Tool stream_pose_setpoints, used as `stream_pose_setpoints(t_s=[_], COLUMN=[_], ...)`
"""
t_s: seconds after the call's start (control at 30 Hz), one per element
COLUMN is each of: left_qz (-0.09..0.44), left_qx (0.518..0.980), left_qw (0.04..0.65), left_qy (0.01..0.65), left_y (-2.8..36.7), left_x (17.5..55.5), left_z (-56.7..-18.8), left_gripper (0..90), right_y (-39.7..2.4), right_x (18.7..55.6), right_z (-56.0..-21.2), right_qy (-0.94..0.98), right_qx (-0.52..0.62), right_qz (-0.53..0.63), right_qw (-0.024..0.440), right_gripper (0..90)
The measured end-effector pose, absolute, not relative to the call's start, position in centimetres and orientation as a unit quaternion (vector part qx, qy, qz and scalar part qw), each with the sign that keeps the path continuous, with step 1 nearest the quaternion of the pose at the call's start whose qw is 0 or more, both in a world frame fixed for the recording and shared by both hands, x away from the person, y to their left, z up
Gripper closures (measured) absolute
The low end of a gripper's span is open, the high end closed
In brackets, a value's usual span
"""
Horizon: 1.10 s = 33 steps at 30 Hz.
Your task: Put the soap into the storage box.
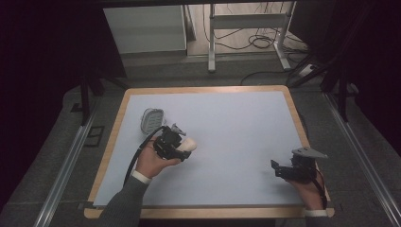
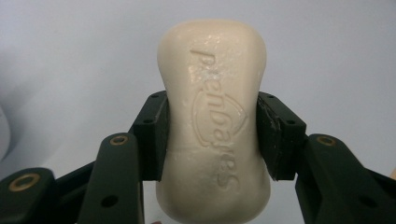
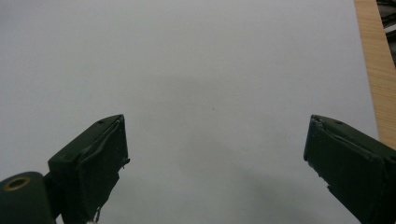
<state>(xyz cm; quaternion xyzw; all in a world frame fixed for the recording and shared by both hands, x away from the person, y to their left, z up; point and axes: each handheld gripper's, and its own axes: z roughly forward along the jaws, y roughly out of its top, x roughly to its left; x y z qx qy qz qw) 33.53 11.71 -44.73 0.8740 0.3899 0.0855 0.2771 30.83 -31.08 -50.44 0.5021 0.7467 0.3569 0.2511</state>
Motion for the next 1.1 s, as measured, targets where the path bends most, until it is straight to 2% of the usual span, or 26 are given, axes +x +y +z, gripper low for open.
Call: stream_pose_setpoints(t_s=[1.1], left_qz=[0.105], left_qx=[0.860], left_qw=[0.280], left_qy=[0.414], left_y=[14.5], left_x=[35.5], left_z=[-42.9], left_gripper=[49.6], right_y=[-31.3], right_x=[30.9], right_z=[-50.6], right_qy=[0.746], right_qx=[0.506], right_qz=[0.355], right_qw=[0.250], right_gripper=[6.1])
